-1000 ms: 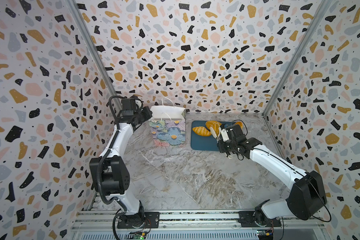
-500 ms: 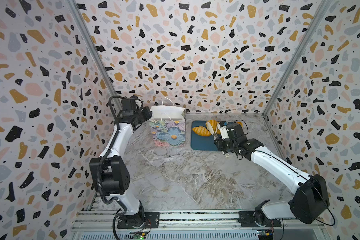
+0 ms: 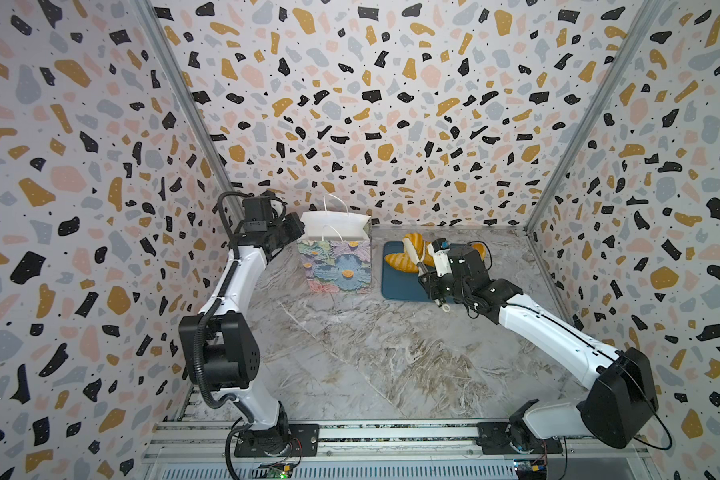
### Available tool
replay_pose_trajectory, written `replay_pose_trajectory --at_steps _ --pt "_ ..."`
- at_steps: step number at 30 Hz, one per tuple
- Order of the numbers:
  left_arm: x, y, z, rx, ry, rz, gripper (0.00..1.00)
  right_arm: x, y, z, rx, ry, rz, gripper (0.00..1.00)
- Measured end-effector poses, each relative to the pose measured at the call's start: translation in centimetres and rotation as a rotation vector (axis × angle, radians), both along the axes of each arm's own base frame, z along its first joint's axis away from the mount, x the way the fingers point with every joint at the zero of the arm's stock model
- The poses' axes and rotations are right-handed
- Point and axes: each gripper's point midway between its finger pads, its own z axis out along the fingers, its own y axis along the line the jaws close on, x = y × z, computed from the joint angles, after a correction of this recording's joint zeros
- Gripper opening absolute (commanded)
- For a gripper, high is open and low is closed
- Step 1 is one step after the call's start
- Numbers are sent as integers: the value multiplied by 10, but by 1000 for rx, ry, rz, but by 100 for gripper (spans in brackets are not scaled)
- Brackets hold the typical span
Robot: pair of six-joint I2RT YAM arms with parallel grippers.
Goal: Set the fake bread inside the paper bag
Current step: 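Lift the shell-shaped bun with the tongs off the tray, then carry the shell-shaped bun with the tongs over the open bag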
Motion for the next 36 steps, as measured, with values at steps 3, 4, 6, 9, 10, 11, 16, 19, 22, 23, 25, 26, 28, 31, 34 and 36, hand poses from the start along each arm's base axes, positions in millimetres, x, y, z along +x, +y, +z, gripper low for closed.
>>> replay_pose_trajectory --at_steps 3,4,6,9,10,11,16,19,22,23,25,26,28,31,34,36 --pt "0 0 0 0 0 0 0 0 5 4 16 -13 8 17" --pt "0 0 0 0 0 0 0 0 6 6 23 -18 10 17" --pt "0 0 0 0 0 0 0 1 9 10 36 -27 13 16" --pt "0 0 0 0 0 0 0 1 14 16 57 -39 22 16" --pt "0 0 0 0 -1 0 0 1 15 19 64 -43 25 16" --pt "0 0 0 0 0 0 0 1 18 22 75 -50 32 16" --pt "0 0 0 0 0 0 0 0 28 33 118 -73 53 16" --pt "0 0 0 0 0 0 0 -1 32 39 139 -82 64 16" --pt "0 0 0 0 0 0 0 -2 38 48 162 -96 75 16" --pt "0 0 0 0 0 0 0 -2 40 51 170 -100 80 16" --pt "0 0 0 0 0 0 0 -3 45 58 184 -109 92 16" --pt "0 0 0 0 0 0 0 -4 48 62 190 -114 100 16" --pt "0 0 0 0 0 0 0 -4 54 69 201 -124 114 16" --pt "0 0 0 0 0 0 0 -4 63 78 214 -138 131 16" --pt "0 0 0 0 0 0 0 -4 70 83 222 -146 144 16" --pt "0 0 0 0 0 0 0 -4 74 87 228 -151 152 16"
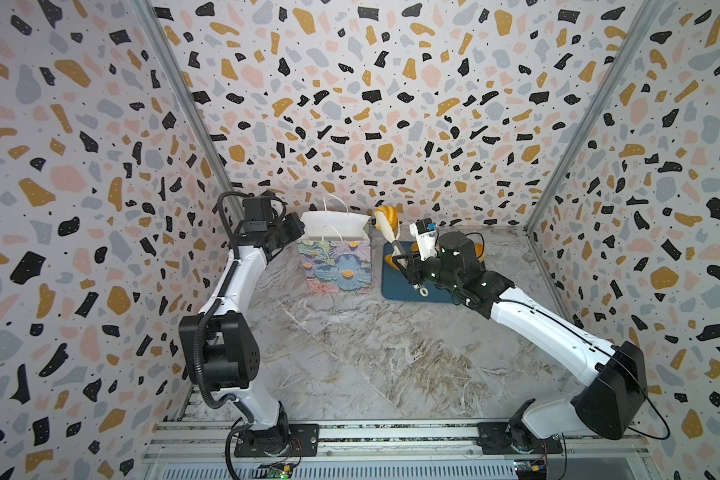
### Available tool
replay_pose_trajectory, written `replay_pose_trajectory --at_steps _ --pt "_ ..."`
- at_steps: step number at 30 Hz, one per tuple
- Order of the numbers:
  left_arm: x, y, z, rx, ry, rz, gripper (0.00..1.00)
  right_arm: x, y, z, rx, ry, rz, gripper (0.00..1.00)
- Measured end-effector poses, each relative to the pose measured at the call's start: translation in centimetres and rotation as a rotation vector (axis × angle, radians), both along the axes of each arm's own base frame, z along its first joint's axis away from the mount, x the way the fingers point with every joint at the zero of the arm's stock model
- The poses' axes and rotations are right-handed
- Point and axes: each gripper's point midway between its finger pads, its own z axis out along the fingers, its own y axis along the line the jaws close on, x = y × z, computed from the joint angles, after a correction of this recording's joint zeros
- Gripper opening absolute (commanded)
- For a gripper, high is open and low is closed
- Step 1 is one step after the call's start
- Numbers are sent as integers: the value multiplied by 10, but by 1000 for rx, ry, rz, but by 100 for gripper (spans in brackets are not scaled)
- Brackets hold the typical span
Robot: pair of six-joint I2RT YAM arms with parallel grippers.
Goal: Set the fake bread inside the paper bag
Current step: 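Carry the shell-shaped bun with the tongs over the open bag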
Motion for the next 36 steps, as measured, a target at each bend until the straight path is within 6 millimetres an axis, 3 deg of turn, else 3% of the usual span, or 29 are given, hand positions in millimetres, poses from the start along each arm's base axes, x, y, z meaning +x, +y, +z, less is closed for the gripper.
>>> replay_pose_trajectory --at_steps 19,36 --pt "0 0 0 0 0 0 0 -4 50 11 16 -3 100 16" --pt "0 0 0 -1 -1 -2 0 3 90 3 11 24 170 16"
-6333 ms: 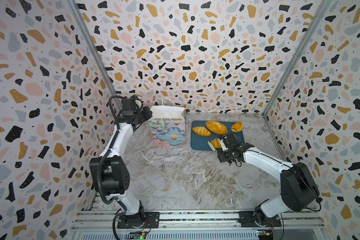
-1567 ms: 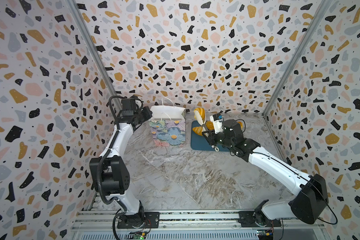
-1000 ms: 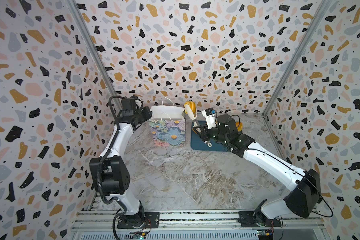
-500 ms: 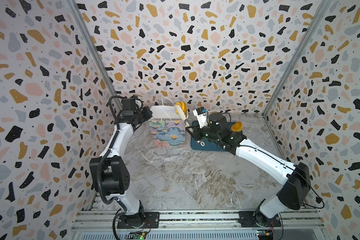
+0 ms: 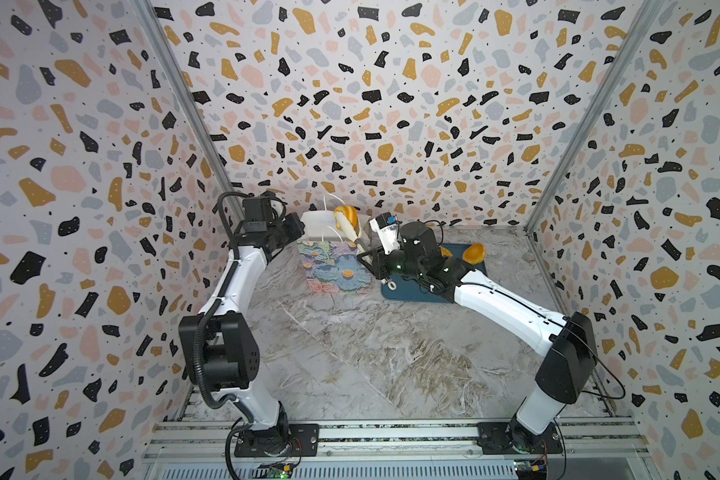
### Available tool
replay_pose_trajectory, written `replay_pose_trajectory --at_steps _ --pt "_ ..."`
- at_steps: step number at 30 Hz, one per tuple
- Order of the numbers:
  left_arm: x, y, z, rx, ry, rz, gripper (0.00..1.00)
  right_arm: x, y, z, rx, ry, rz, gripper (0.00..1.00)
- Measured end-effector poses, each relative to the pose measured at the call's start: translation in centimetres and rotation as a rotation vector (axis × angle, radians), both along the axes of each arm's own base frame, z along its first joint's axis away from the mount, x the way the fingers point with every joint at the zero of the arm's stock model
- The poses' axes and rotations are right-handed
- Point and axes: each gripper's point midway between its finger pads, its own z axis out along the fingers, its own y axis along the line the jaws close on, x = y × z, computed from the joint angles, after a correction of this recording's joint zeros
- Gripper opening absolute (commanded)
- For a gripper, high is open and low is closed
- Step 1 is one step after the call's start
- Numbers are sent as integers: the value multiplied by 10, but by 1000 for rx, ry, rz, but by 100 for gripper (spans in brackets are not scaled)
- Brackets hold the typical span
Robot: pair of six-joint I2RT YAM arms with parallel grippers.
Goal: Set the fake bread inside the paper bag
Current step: 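Carry the shell-shaped bun with the tongs over the open bag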
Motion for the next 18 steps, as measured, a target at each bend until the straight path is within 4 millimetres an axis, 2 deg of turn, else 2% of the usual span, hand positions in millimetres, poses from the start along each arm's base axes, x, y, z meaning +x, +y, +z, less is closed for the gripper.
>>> replay_pose_trajectory --at_steps 10,18 --pt "0 0 0 0 -2 0 0 5 17 -1 -4 14 24 19" --pt "0 0 0 0 -2 -1 0 16 33 -12 -35 44 26 24"
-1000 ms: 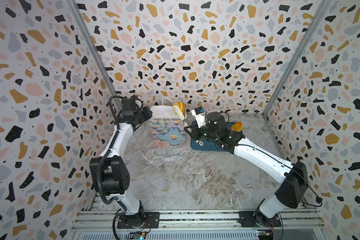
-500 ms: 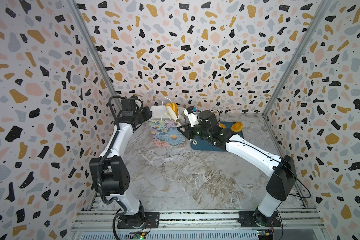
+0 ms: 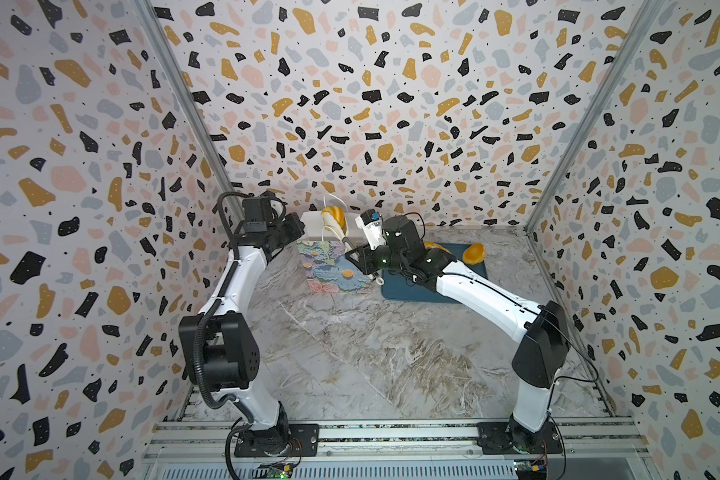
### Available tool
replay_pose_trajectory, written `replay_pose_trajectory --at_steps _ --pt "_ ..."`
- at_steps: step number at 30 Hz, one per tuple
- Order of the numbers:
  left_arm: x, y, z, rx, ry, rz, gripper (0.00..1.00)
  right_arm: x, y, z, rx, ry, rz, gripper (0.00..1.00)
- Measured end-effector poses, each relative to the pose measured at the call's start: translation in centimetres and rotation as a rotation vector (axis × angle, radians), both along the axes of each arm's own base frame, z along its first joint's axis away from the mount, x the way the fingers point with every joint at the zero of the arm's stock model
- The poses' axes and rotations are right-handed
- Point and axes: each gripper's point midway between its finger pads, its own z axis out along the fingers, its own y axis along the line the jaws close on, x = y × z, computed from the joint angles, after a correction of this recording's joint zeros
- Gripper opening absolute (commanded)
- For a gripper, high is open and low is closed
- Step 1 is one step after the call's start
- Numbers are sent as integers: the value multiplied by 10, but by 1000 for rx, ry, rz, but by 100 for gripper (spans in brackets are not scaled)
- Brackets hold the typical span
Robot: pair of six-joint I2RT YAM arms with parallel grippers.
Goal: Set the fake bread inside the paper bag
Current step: 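Carry the shell-shaped bun with the tongs over the open bag, then lower the shell-shaped bun into the bag and open the tongs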
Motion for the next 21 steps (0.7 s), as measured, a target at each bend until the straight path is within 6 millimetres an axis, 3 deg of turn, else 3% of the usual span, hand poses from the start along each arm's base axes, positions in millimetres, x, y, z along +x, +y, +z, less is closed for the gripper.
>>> replay_pose_trajectory --at_steps 8,21 --pt "0 -1 0 -2 -4 -3 0 8 0 -14 -54 27 -29 41" --pt "0 -1 1 -3 -7 -5 0 13 -6 -15 -87 11 -70 58"
